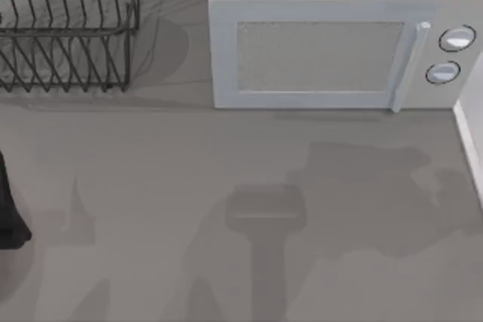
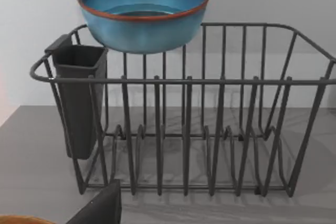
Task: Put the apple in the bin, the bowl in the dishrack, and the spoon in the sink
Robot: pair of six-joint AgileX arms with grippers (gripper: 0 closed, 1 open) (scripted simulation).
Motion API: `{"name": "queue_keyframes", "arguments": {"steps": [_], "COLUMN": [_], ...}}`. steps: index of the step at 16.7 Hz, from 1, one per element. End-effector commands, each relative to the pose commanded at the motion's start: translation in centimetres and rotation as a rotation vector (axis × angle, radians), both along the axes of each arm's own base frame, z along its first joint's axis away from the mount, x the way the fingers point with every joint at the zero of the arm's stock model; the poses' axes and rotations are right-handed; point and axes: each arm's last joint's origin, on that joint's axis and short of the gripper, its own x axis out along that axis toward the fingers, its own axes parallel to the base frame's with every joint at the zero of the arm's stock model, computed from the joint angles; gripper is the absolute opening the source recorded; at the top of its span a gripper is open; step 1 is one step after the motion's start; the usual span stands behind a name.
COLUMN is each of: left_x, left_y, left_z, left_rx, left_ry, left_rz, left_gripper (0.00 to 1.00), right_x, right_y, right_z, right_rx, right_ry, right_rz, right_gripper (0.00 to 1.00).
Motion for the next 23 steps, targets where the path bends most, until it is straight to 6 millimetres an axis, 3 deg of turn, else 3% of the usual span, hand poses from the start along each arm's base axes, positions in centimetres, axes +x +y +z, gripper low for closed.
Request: {"name": "queue_keyframes", "arguments": {"steps": [5,10,15,23], "left_x": [0.0,0.0,0.0,0.0], "left_y": [0.0,0.0,0.0,0.0], "left_z": [0.0,0.0,0.0,0.0], "left_rx": [0.0,0.0,0.0,0.0], "left_ry": [0.0,0.0,0.0,0.0], "left_rz": [0.0,0.0,0.0,0.0], "left_gripper": [1.0,1.0,1.0,1.0], "right_x": [9.4,14.8,16.8,16.9], "right_y": [-1.1,-1.6,-1.6,-1.9], "right_z": [0.0,-1.6,-3.5,-3.7], "right_rx": [-0.001,-0.01,-0.017,-0.018], "right_ry": [-0.005,-0.06,-0.101,-0.111], "right_rz": [0.003,-0.006,-0.017,-0.026], "right_gripper": [0.0,0.0,0.0,0.0]}}
